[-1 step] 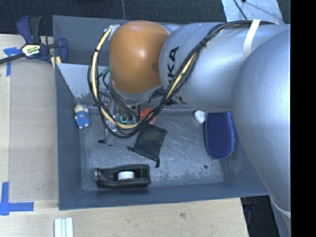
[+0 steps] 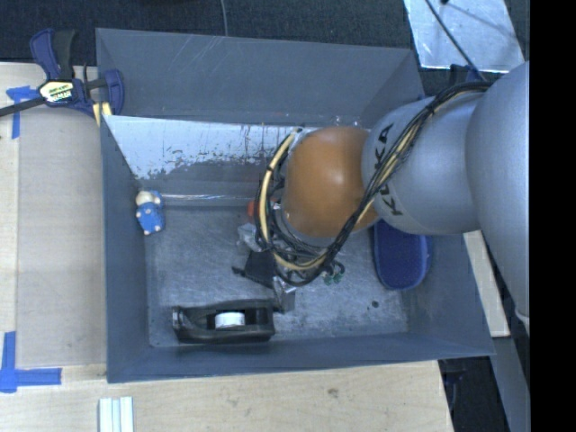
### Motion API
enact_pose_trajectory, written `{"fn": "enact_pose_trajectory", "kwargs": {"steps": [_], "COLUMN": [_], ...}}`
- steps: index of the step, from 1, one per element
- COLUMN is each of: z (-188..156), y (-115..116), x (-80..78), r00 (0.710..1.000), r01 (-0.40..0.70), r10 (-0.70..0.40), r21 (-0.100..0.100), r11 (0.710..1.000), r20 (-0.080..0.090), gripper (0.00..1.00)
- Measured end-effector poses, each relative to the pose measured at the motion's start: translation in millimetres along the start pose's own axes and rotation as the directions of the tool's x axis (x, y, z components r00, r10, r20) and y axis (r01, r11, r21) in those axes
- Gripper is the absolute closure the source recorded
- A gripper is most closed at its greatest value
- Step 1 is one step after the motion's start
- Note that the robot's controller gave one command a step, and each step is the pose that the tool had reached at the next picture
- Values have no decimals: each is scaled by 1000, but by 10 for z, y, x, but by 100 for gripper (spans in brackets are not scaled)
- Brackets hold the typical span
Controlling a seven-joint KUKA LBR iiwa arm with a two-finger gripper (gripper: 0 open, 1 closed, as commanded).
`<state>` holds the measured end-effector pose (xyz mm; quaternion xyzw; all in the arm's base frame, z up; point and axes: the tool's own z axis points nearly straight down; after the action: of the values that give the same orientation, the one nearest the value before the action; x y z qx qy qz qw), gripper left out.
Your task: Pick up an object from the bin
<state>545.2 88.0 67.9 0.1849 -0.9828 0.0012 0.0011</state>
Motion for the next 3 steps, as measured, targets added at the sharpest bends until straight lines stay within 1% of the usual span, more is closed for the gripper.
{"fn": "enact_pose_trajectory", "kwargs": {"steps": [1, 3], "z": [-28, -34], "y": [-673, -685], "x": [-541, -548], "r00": [888, 892], "r01": [459, 451], "r10": [-459, -451], "r21": [4, 3], "r11": [888, 892], "r20": [8, 9], "gripper": [0, 0]}}
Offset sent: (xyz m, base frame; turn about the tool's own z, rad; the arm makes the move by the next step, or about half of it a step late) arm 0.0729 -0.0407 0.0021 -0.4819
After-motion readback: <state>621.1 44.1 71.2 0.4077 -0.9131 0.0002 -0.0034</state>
